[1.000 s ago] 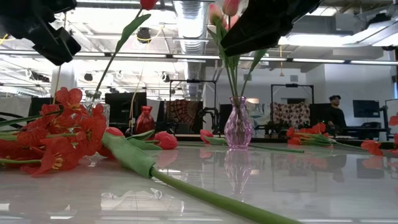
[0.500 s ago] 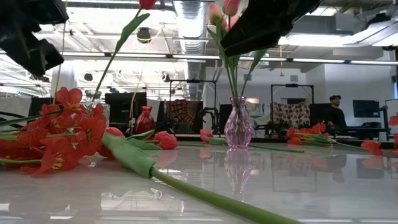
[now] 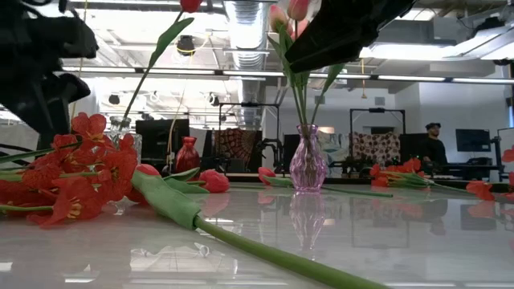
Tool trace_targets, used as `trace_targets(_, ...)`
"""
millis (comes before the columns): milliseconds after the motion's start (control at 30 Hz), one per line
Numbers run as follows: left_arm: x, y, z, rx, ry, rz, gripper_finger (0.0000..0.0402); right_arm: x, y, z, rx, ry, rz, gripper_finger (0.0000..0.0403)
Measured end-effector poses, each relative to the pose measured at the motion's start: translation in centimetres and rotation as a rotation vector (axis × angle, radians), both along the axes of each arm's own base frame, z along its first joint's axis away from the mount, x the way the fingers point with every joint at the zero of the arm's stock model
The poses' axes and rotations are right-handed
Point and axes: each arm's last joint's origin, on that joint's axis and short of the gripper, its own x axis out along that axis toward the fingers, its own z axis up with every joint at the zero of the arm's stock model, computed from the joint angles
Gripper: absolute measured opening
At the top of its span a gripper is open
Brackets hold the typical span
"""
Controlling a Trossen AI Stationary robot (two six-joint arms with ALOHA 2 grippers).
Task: Sort flowers into vase by color
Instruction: Put the red tulip into the transparent vase
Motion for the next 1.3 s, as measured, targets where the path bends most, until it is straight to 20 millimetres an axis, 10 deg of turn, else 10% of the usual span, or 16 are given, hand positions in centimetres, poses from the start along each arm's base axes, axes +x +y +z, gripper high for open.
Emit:
trace_targets(600,0.7,0.0,-4.6,0.167,0.051,0.017,0.0138,0.0,0.0,0.0,-0.002,0.005,0.001,0.0282)
trace_targets(1300,1.2,0.3,-4.6,0.140,0.010,0.062,0.0138,0.0,0.0,0.0,0.000,0.005,0.003,0.0282)
